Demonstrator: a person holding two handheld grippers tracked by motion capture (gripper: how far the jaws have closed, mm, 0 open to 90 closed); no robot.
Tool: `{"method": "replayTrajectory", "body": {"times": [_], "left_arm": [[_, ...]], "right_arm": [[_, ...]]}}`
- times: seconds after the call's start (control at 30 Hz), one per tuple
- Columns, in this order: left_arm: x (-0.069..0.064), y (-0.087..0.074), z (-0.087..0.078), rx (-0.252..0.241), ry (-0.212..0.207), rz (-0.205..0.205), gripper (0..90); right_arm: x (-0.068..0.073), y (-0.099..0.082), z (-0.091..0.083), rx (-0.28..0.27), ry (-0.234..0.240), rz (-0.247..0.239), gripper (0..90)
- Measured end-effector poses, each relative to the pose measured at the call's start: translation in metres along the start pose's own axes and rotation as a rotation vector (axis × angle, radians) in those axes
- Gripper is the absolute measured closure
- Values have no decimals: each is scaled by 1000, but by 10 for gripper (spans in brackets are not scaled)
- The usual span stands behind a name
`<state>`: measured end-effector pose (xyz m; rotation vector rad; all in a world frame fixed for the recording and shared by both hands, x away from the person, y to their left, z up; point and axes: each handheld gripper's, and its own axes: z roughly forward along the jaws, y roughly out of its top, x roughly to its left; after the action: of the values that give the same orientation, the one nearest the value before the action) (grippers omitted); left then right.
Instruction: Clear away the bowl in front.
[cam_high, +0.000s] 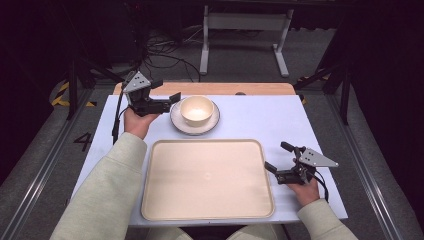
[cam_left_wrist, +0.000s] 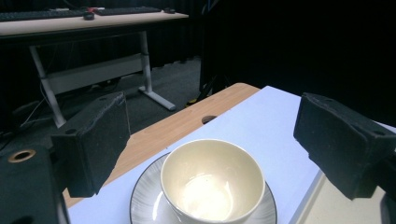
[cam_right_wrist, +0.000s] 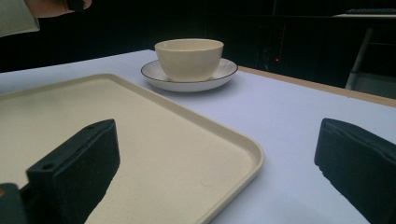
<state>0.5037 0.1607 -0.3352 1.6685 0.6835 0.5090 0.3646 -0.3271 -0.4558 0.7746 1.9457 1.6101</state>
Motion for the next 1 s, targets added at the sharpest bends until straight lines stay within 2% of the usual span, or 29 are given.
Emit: {"method": "replayTrajectory", "body": {"times": [0.17,0.27,0.53,0.67,0.73,0.8,0.83,0.97,1.0], "left_arm": [[3,1,6,7,11,-15,115],[4,4,12,36,23,-6,113],[11,9,22,42,39,-25,107],[11,11,27,62,49,-39,111],[8,12,30,74,59,-33,123],[8,13,32,93,61,-30,137],[9,13,36,128,68,-37,141],[13,10,44,206,108,-77,145],[13,10,44,206,108,-77,146]], "right_arm": [[0,0,0,0,0,1,3],[0,0,0,-2,-1,3,2],[-1,0,-1,-3,-2,8,2],[-1,0,-1,-3,-3,10,2],[-1,0,-1,-3,-4,11,2],[-1,0,-1,-4,-5,11,2],[-1,0,-1,-4,-5,11,2],[-1,0,-1,-4,-7,11,2],[-1,0,-1,-4,-7,11,2]]}}
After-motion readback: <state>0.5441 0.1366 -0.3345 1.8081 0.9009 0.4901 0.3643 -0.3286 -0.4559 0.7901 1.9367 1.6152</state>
